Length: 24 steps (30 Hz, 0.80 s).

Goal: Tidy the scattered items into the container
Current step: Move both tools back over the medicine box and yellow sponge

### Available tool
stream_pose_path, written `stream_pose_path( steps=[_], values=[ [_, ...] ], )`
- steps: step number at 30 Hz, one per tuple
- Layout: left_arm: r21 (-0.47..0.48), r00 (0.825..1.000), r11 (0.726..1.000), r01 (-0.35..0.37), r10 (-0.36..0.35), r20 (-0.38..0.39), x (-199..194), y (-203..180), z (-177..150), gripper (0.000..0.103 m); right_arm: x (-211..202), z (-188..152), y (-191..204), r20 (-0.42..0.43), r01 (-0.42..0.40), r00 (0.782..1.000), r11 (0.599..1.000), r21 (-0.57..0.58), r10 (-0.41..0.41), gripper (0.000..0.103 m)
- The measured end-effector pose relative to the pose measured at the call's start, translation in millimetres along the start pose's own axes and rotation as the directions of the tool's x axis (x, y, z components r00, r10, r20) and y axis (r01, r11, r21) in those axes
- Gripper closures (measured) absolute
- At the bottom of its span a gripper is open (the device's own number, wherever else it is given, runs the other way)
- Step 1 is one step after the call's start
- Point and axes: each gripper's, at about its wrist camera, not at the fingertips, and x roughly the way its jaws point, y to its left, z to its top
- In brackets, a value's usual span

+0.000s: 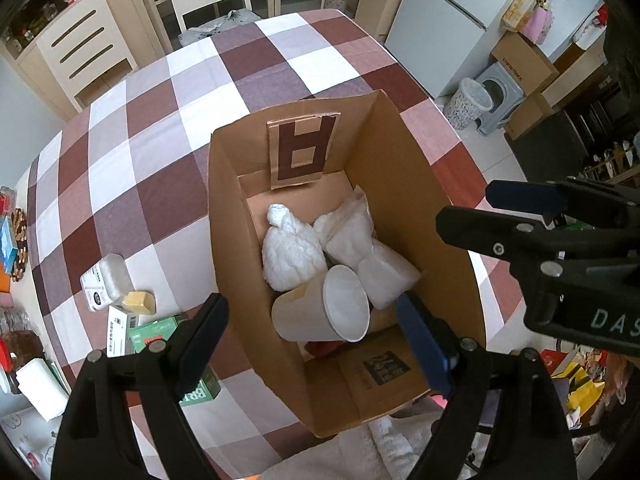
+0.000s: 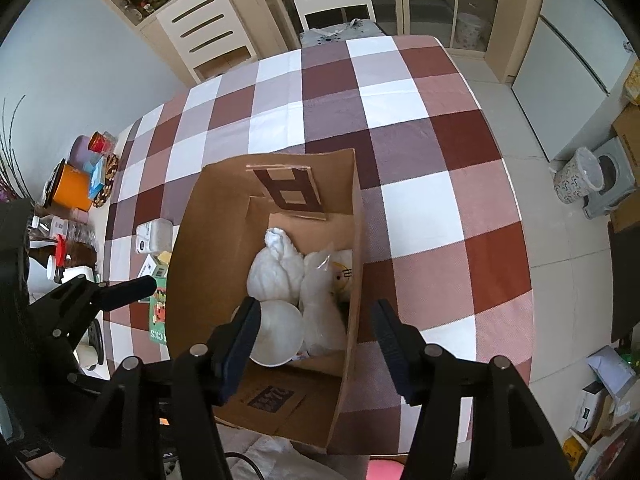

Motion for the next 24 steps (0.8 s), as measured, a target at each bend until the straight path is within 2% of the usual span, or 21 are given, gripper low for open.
stream_pose_path(
  steps=[13, 24],
  values=[
    [-0.016, 1.0, 1.0, -0.005, 0.005, 0.004, -9.2, 9.9, -20.4, 0.016, -2.8, -12.1, 14.3, -0.001, -0.004, 1.0, 1.0, -0.011, 0.004, 0.043],
    [-0.094, 1.0, 0.995, -0.013, 0.014, 0.014, -18.4, 46.1, -39.4, 0.016, 2.4, -11.9, 56.6, -0.015, -0.023, 1.0, 0.996, -0.085, 0.022, 0.043]
  ],
)
